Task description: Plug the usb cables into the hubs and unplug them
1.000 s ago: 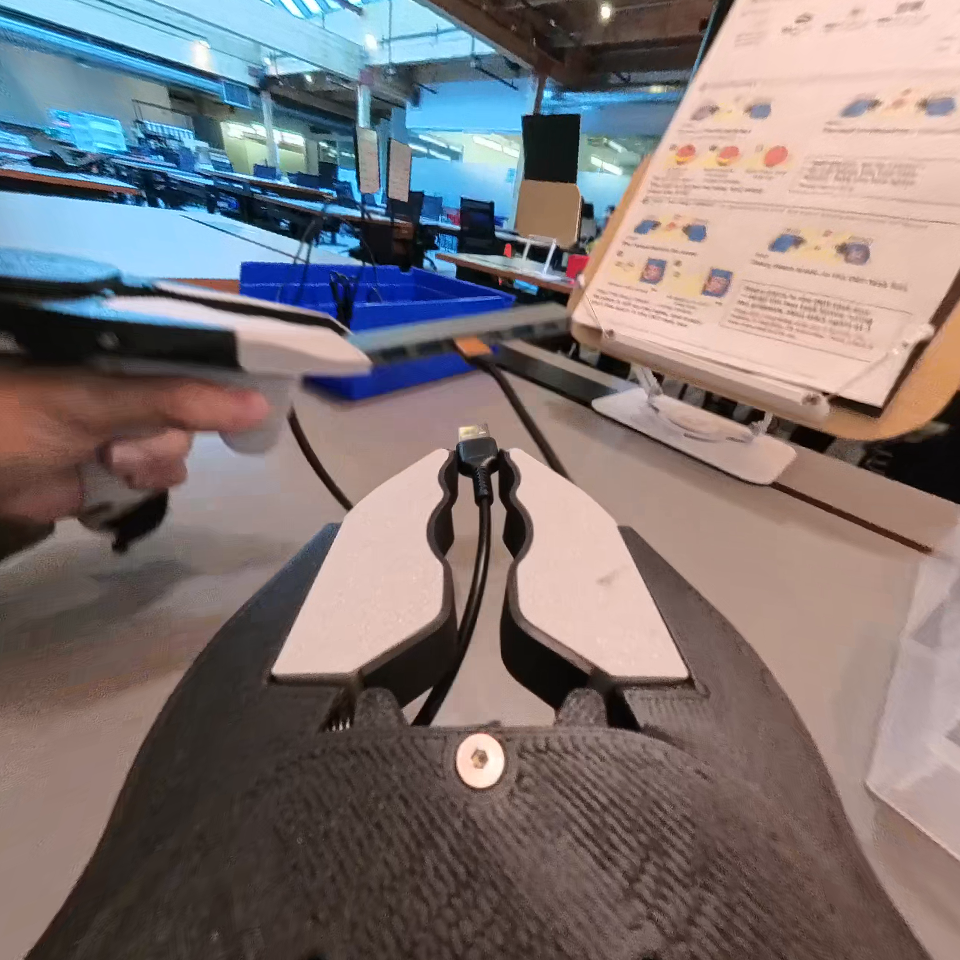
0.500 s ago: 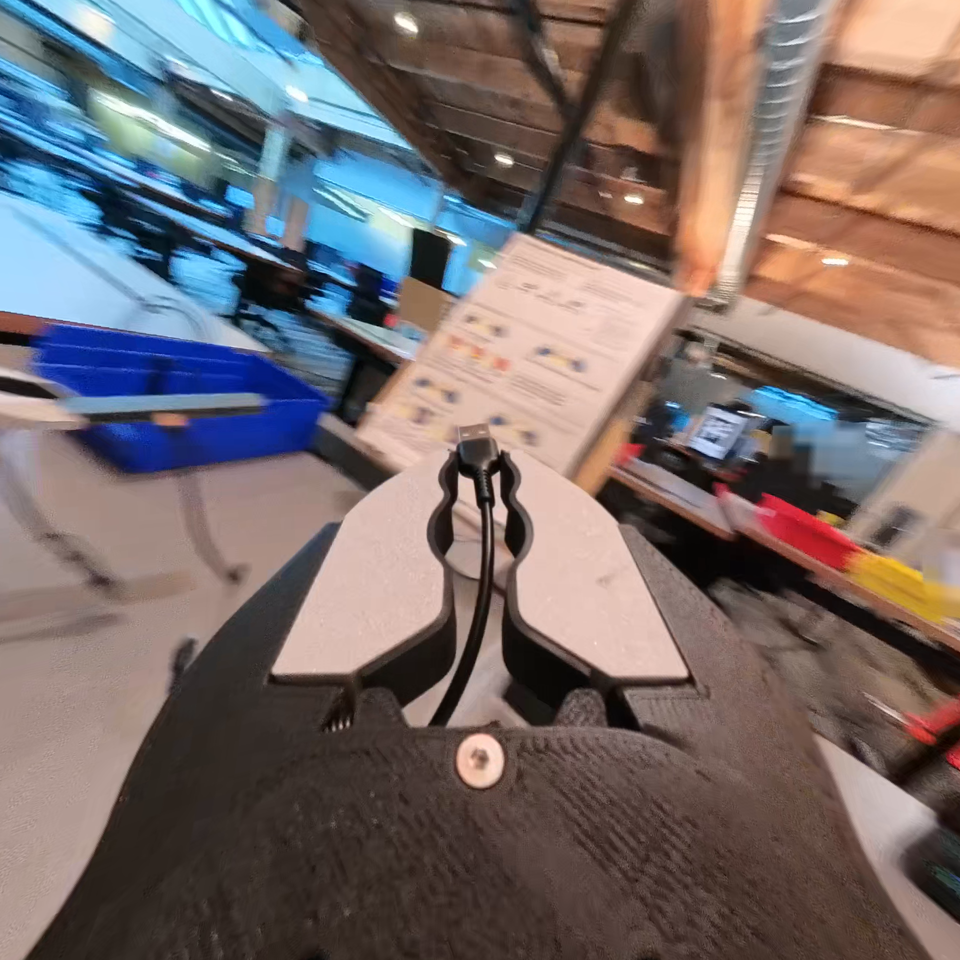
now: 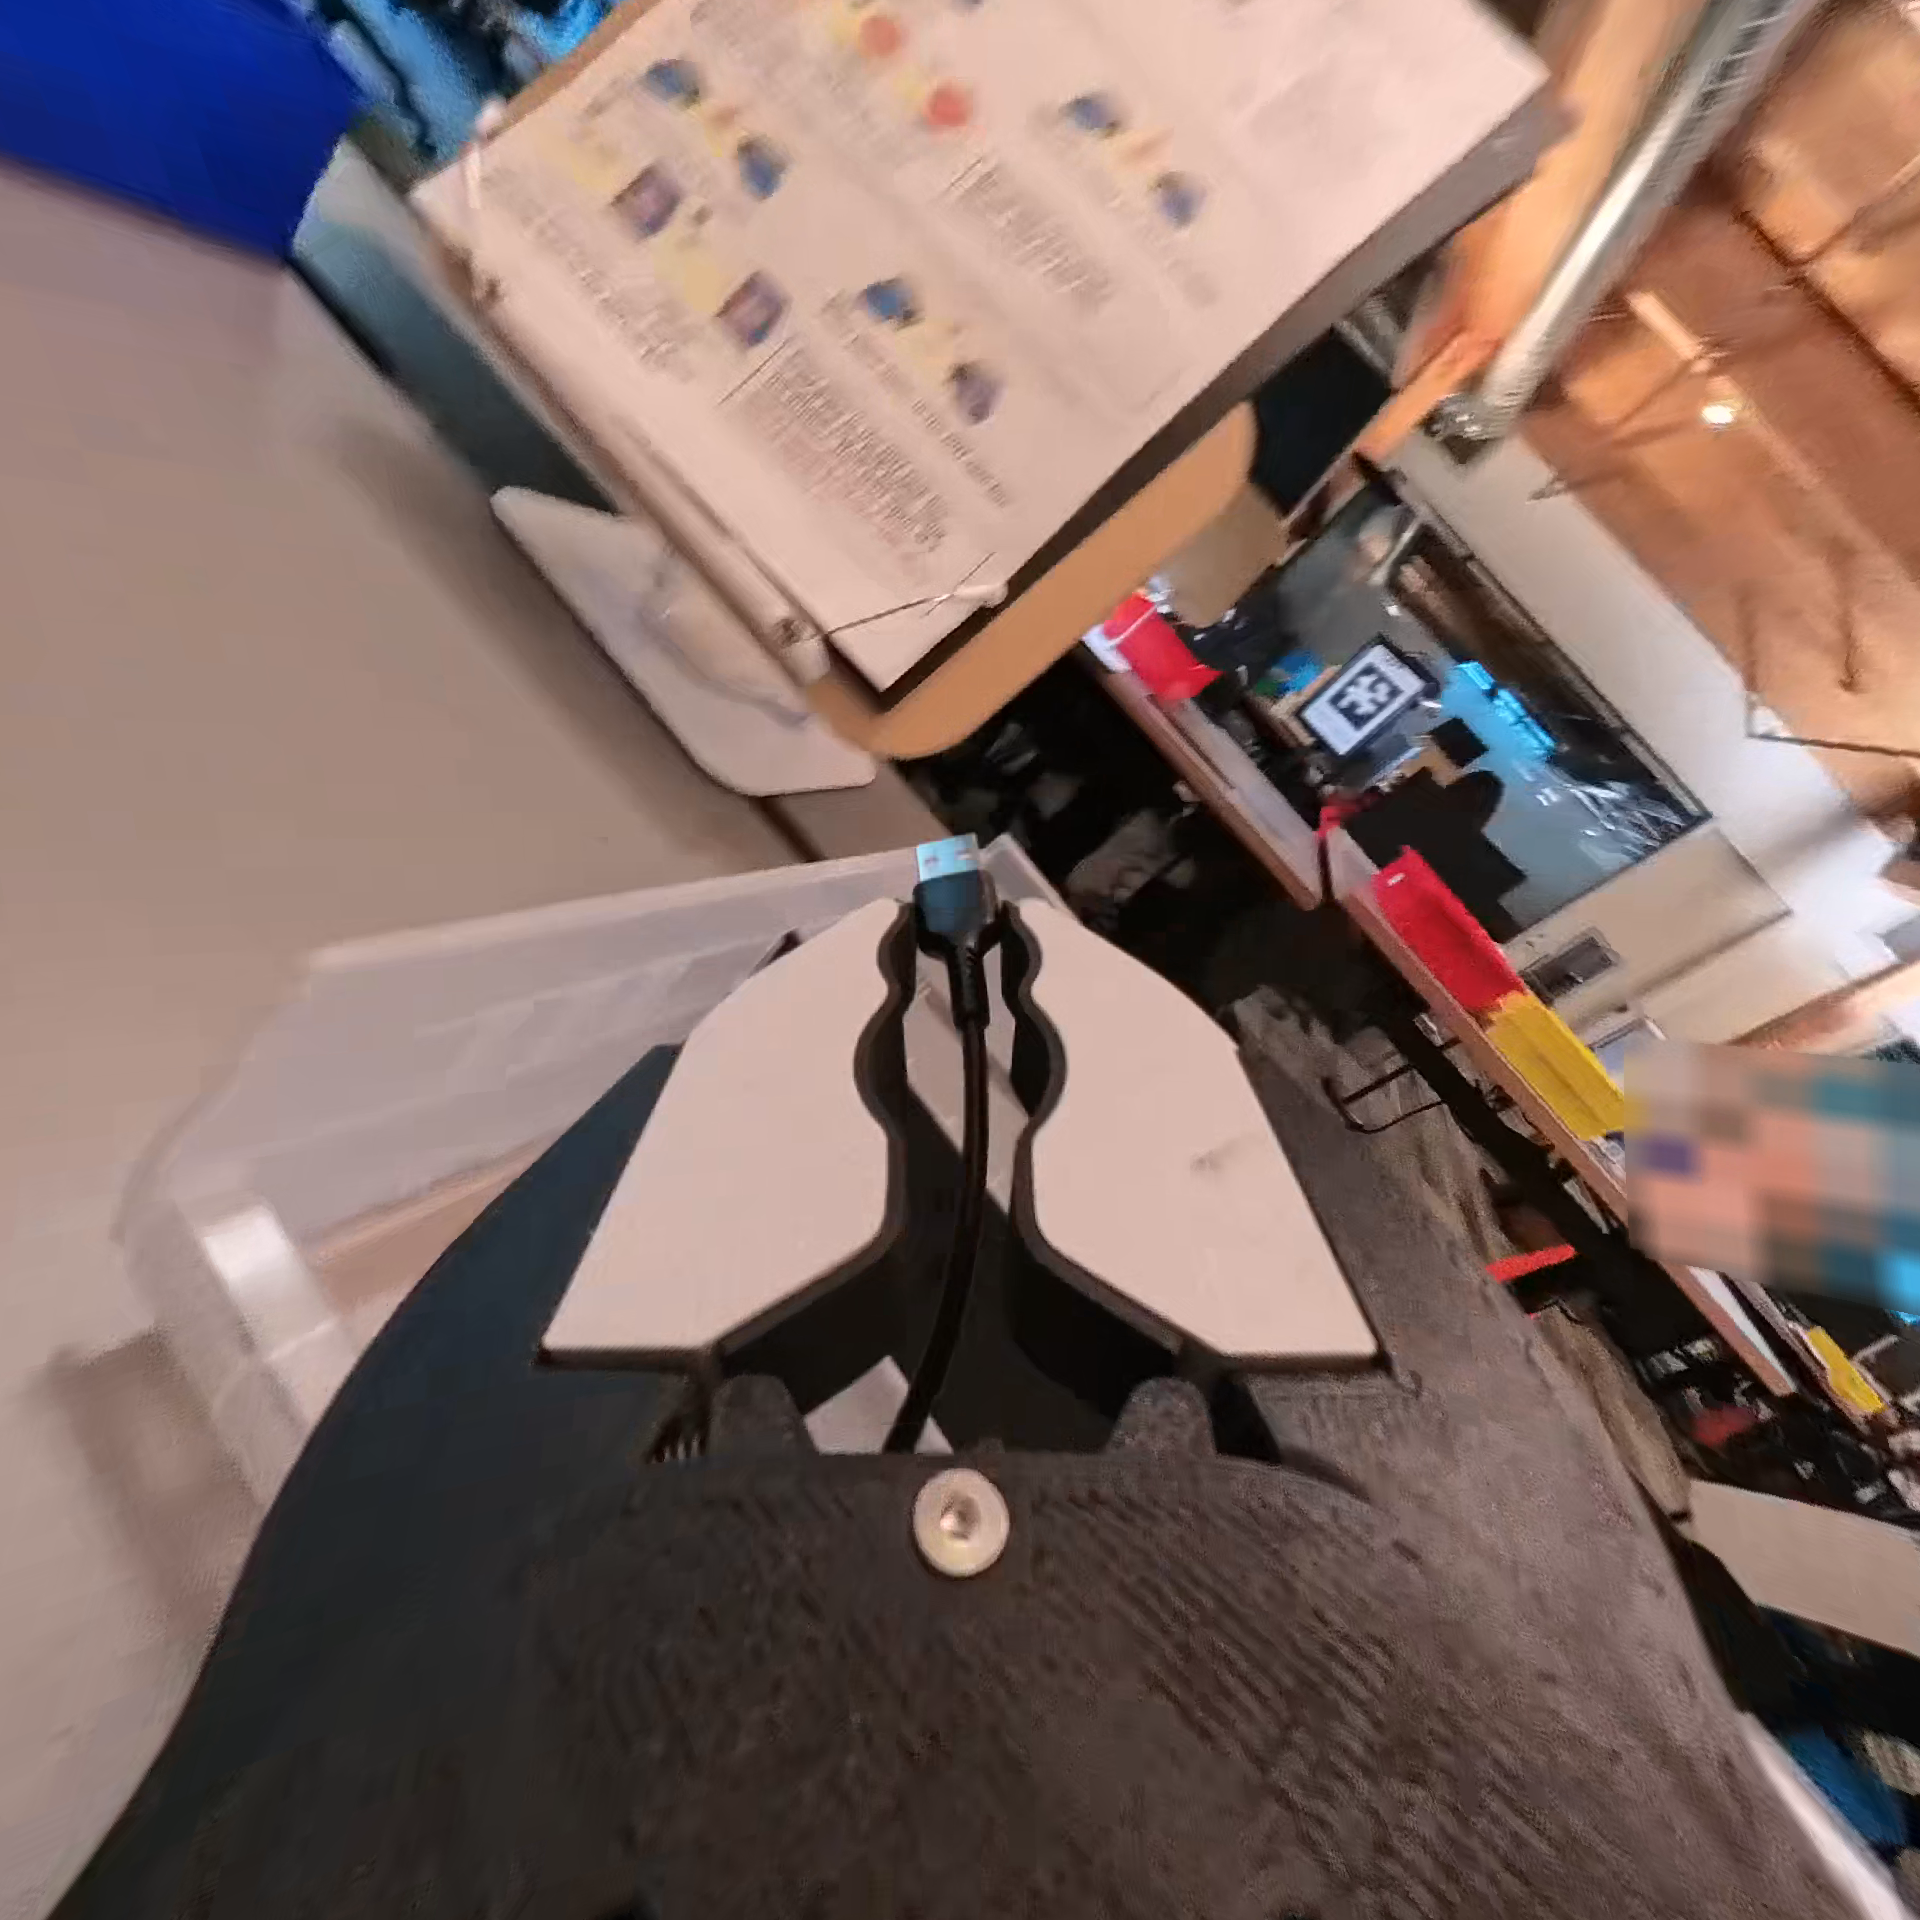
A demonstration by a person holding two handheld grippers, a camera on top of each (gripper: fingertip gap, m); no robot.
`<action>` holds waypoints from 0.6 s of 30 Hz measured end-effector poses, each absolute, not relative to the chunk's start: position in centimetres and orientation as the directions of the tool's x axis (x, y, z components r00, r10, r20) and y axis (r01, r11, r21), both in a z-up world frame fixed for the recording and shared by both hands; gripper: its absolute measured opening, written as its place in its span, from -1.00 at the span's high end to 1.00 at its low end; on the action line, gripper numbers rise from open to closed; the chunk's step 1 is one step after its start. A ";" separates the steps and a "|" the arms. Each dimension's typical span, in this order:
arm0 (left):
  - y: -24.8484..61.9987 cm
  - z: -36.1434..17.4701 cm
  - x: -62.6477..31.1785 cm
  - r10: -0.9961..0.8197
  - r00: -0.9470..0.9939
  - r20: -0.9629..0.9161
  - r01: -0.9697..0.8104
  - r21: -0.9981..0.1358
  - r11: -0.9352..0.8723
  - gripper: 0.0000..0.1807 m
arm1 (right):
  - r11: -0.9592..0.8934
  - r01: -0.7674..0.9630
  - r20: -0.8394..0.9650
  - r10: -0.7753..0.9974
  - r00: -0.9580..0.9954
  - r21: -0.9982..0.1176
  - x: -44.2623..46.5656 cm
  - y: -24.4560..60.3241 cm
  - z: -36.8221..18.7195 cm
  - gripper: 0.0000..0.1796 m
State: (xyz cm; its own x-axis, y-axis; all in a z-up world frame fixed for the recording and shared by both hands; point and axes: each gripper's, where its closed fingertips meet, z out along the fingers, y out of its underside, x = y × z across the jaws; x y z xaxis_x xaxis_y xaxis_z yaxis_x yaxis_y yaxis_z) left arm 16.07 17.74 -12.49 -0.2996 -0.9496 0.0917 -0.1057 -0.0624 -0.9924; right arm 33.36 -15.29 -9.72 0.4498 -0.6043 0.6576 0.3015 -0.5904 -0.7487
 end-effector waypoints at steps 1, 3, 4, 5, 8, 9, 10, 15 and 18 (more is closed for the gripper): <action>17.8 -12.5 16.1 -0.949 -0.300 0.094 -0.105 -0.992 -0.065 0.68 | -0.619 0.293 0.673 -0.570 0.470 -0.729 33.4 -15.0 -10.6 0.82; 17.9 -12.7 16.2 -0.948 -0.304 0.099 -0.112 -0.991 -0.068 0.68 | -0.674 0.261 0.680 -0.485 0.550 -0.691 33.2 -14.2 -12.9 0.82; 17.9 -12.8 16.2 -0.947 -0.303 0.103 -0.115 -0.991 -0.071 0.68 | -0.695 0.253 0.679 -0.445 0.584 -0.673 33.0 -13.9 -13.8 0.83; 18.0 -12.9 16.3 -0.947 -0.302 0.106 -0.118 -0.990 -0.074 0.68 | -0.715 0.225 0.667 -0.425 0.612 -0.662 33.0 -13.7 -14.7 0.82; 17.9 -13.3 16.4 -0.945 -0.307 0.113 -0.131 -0.989 -0.076 0.68 | -0.792 0.004 0.621 -0.475 0.623 -0.610 34.4 -16.1 -16.9 0.46; 17.8 -13.3 16.4 -0.943 -0.310 0.118 -0.132 -0.988 -0.080 0.68 | -0.796 -0.040 0.618 -0.499 0.607 -0.604 34.7 -16.9 -16.9 0.39; 17.8 -13.3 16.4 -0.942 -0.312 0.121 -0.133 -0.988 -0.083 0.68 | -0.786 -0.057 0.602 -0.515 0.610 -0.615 34.6 -17.2 -16.6 0.36; 17.8 -13.3 16.4 -0.938 -0.321 0.130 -0.139 -0.986 -0.089 0.68 | -0.555 -0.046 0.470 -0.742 0.479 -0.831 33.4 -18.1 -10.3 0.02; 17.4 -13.8 16.5 -0.932 -0.333 0.145 -0.157 -0.983 -0.097 0.68 | -0.402 -0.103 0.322 -0.840 0.436 -0.910 31.4 -18.9 -8.1 -0.08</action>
State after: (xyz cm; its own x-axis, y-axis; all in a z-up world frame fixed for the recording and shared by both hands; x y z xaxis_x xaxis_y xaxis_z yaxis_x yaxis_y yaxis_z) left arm 16.48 17.40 -13.82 -0.3328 -0.9318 0.1452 -0.1575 -0.0969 -0.9828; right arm 31.37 -18.86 -8.07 0.4364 -0.8403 0.3216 -0.1030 -0.4018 -0.9099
